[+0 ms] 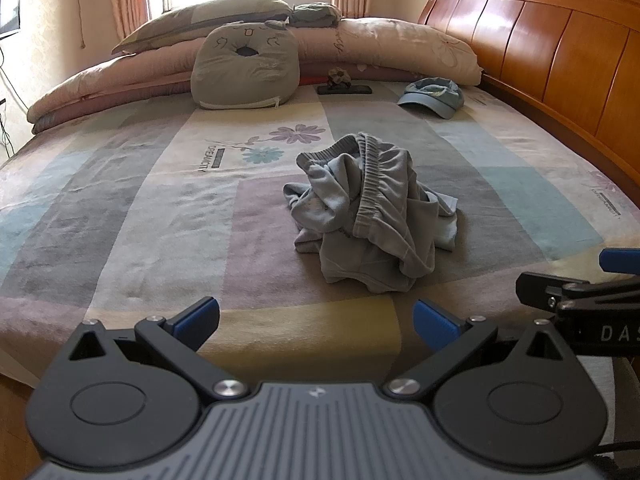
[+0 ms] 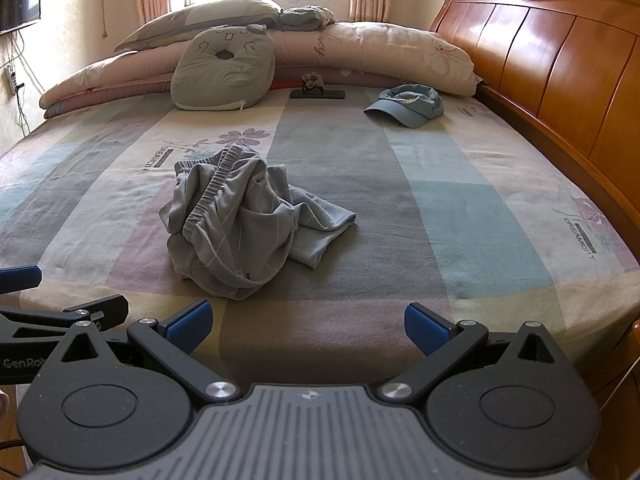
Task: Fold clothes
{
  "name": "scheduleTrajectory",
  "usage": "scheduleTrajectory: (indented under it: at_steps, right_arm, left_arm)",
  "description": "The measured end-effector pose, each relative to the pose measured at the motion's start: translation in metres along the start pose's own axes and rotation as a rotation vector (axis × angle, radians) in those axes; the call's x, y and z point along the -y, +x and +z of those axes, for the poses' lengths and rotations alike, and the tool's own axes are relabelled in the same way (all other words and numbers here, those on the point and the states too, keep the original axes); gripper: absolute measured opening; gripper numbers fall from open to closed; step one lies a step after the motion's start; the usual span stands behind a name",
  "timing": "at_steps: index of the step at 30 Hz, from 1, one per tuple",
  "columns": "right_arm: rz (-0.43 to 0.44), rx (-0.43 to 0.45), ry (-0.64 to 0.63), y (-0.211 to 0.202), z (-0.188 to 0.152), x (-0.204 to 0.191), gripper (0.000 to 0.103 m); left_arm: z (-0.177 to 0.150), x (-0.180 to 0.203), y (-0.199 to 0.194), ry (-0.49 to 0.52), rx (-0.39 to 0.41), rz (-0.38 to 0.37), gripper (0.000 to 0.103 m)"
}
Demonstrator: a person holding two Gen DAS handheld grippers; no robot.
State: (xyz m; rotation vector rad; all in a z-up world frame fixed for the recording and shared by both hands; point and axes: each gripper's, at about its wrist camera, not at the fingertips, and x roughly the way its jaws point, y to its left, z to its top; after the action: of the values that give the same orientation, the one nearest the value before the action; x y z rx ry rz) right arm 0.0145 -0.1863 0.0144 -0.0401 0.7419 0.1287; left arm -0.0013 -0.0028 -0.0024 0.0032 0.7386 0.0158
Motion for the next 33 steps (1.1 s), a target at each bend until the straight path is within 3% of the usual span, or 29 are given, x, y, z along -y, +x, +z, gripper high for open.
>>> scheduleTrajectory:
  at_steps: [33]
  right_arm:
    - [-0.006,-0.016,-0.006,0.010,0.003,0.000,0.103]
  left_arm:
    - [0.006,0.000,0.011,0.009,-0.021,0.005,0.102]
